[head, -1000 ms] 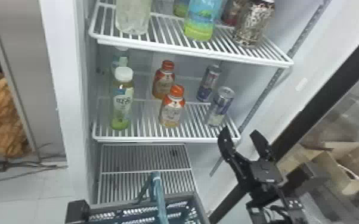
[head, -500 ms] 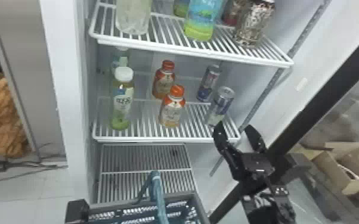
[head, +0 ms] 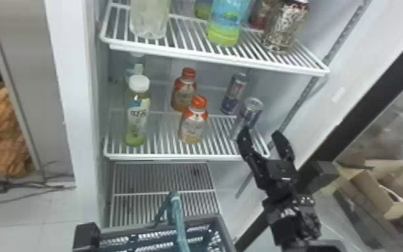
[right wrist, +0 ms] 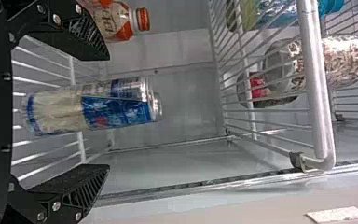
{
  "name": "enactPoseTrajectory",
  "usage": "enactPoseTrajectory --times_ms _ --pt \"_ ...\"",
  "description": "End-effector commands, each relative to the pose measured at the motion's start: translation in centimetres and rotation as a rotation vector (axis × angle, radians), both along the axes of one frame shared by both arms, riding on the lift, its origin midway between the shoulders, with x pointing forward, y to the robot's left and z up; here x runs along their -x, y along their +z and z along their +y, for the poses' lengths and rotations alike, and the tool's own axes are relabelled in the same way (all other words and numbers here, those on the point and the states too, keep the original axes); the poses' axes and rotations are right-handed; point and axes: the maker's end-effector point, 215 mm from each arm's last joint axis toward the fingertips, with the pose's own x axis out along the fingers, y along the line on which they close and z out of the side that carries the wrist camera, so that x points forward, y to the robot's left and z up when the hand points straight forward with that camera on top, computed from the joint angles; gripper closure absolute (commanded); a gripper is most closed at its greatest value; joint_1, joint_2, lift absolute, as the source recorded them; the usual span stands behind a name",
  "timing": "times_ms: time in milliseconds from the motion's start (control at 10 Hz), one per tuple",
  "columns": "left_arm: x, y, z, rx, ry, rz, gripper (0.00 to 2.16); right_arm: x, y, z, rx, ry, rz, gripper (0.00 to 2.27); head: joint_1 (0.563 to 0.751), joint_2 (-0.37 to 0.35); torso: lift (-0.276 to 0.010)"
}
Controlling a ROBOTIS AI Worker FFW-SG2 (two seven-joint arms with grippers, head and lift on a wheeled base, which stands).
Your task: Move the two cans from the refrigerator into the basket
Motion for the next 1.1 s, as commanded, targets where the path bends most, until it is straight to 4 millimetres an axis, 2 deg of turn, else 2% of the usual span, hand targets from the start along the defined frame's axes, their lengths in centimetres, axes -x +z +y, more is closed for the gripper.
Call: enactPoseTrajectory --times_ms 0,400,1000 --pt "-0.1 0.0 0.0 -0.001 0.0 -0.002 1.21 -1.1 0.6 0.0 0.0 0.002 -0.022 0.2 0.695 -0.35 -0.266" --pt "-0.1 0.1 0.0 -0.001 -0.003 -0.006 1.21 -3.6 1.1 0.3 0.0 0.012 -0.048 0.2 0.695 -0.35 -0.266" --pt "-0.2 0.0 0.2 -0.004 -0.004 -0.008 1.21 -5.7 0.8 0.7 -0.011 0.029 -0.038 0.21 0.695 -0.35 -0.266"
